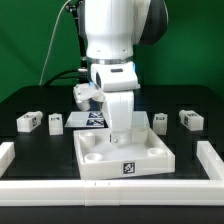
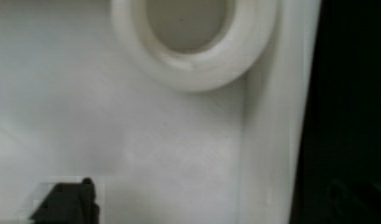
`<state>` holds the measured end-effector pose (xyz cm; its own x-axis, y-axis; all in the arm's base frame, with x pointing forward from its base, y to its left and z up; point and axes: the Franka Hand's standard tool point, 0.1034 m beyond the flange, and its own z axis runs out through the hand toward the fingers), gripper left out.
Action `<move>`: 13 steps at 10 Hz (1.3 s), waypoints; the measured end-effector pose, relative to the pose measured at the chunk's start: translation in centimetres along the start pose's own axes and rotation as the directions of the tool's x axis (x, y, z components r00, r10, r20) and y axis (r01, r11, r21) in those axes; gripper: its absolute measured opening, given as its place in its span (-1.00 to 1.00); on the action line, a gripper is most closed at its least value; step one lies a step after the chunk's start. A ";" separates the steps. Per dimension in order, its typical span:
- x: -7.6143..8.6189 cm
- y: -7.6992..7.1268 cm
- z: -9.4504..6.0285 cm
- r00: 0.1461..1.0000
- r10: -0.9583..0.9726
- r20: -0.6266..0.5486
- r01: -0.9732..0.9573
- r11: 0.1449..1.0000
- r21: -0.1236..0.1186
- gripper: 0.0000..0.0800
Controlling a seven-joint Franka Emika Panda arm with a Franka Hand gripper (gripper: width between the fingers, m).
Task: Assemble one leg
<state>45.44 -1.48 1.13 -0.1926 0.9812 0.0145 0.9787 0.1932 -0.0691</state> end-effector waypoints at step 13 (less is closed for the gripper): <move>-0.2 0.3 0.2 1.000 0.013 0.000 -0.013 1.000 -0.013 -0.85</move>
Offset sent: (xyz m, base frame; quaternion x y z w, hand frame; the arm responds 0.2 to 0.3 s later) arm 0.0000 0.0000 0.0000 0.0000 0.0000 0.0000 1.0000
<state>45.78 -1.57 0.91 -0.1801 0.9836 0.0135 0.9819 0.1806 -0.0565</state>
